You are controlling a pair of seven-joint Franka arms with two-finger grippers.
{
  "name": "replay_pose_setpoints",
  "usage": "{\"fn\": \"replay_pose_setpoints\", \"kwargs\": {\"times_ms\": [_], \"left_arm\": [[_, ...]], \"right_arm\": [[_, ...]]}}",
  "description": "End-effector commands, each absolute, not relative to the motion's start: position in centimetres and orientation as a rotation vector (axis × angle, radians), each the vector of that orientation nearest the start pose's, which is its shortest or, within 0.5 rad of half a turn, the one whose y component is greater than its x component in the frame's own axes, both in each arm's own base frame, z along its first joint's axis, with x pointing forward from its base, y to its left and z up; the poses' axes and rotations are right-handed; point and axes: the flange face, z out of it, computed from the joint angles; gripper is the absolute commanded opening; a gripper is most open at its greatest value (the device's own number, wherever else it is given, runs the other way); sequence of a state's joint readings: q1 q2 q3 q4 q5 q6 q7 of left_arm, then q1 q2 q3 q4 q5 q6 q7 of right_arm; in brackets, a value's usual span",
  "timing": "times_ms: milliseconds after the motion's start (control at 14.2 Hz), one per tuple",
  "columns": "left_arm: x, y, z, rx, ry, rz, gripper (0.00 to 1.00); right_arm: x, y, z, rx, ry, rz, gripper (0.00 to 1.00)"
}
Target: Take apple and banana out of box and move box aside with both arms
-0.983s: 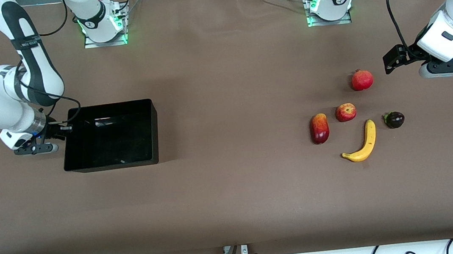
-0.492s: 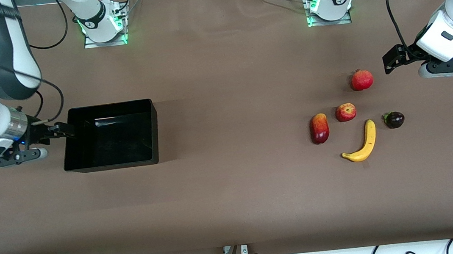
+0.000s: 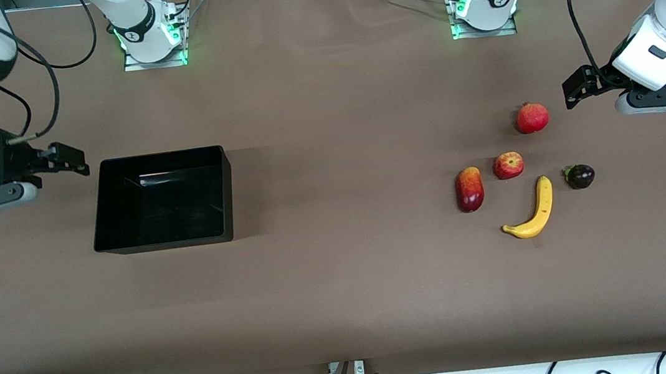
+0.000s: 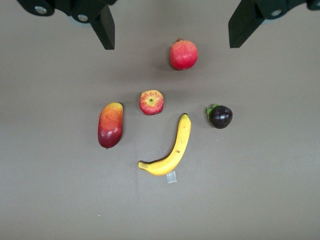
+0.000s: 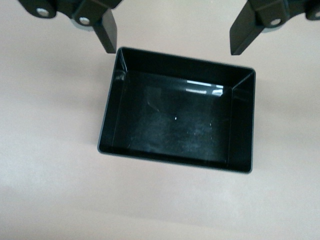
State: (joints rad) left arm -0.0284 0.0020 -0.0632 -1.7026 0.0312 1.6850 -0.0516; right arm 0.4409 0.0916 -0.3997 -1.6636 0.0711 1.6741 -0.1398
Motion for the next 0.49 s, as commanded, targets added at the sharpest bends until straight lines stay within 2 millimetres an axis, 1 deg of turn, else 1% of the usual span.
{"fn": "replay_pose_setpoints", "kwargs": {"times_ms": [0, 70, 140, 281, 351, 421], "left_arm": [[56.1, -5.0, 57.6, -3.093, 0.070, 0.011, 1.00], [56.1, -5.0, 57.7, -3.094, 0.072, 0.009, 1.00], [56.1, -5.0, 57.6, -3.093, 0.072, 0.011, 1.00], [56.1, -5.0, 57.7, -3.093, 0.075, 0.009, 1.00], [56.1, -5.0, 57.6, -3.093, 0.075, 0.011, 1.00], [56.1, -5.0, 57.7, -3.092, 0.075, 0.009, 1.00]], "right_arm": [[55.9, 4.6, 56.7, -3.104, -0.300, 0.118, 1.00], [55.5, 3.9, 57.3, -3.100, -0.295, 0.106, 1.00], [55.2, 4.1, 57.7, -3.097, -0.319, 0.099, 1.00], [54.6, 3.3, 58.2, -3.099, -0.296, 0.108, 1.00], [54.3, 3.5, 58.6, -3.101, -0.303, 0.099, 1.00], [54.2, 3.6, 58.7, -3.102, -0.303, 0.102, 1.00]]}}
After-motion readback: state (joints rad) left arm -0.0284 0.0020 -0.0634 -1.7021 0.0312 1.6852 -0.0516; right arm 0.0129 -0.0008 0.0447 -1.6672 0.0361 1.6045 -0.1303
